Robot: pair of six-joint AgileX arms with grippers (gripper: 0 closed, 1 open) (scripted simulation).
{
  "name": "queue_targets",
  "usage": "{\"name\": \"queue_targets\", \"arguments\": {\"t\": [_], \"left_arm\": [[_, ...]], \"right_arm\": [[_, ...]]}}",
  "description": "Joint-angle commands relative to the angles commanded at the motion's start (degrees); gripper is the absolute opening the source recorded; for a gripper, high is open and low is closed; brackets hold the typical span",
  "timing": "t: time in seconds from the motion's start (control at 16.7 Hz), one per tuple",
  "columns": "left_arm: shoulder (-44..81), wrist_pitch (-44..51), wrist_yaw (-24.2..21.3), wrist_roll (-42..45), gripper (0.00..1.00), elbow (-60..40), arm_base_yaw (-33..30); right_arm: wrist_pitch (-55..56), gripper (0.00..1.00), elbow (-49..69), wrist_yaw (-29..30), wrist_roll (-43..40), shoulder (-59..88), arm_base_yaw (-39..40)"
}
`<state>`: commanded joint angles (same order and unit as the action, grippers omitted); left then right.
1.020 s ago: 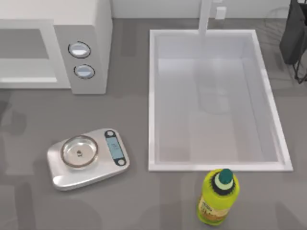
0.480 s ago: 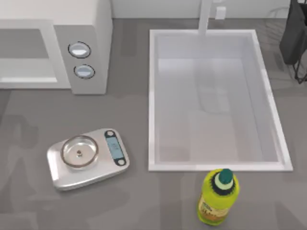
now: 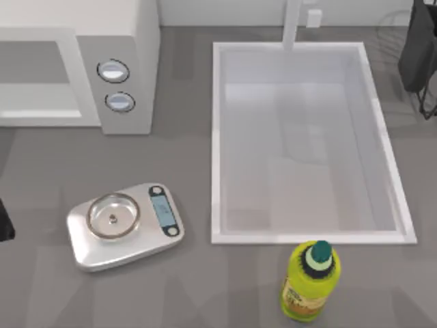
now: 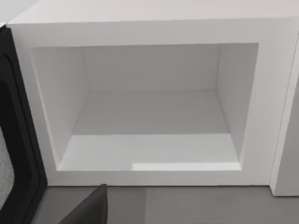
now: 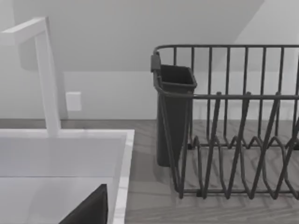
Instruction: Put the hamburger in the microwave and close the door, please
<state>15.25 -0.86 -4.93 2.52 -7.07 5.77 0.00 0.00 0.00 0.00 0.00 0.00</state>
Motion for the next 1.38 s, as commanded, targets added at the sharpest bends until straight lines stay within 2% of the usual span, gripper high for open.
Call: {"name": "queue_targets", "arguments": {"t": [0.3, 0.66, 1.38], "left_arm": [[-13.89, 0.80, 4.43, -2.37, 1.00, 6.39, -5.20], [-15.24, 0.86, 4.93, -2.52, 1.00, 7.07, -5.77], [-15.24, 0.86, 4.93, -2.52, 0.10, 7.07, -5.77]], "right_arm": [[0.00, 1.00, 0.00, 0.00, 0.00, 0.00, 0.00], [0.00, 1.00, 0.00, 0.00, 0.00, 0.00, 0.00], [0.00, 1.00, 0.00, 0.00, 0.00, 0.00, 0.00]]}}
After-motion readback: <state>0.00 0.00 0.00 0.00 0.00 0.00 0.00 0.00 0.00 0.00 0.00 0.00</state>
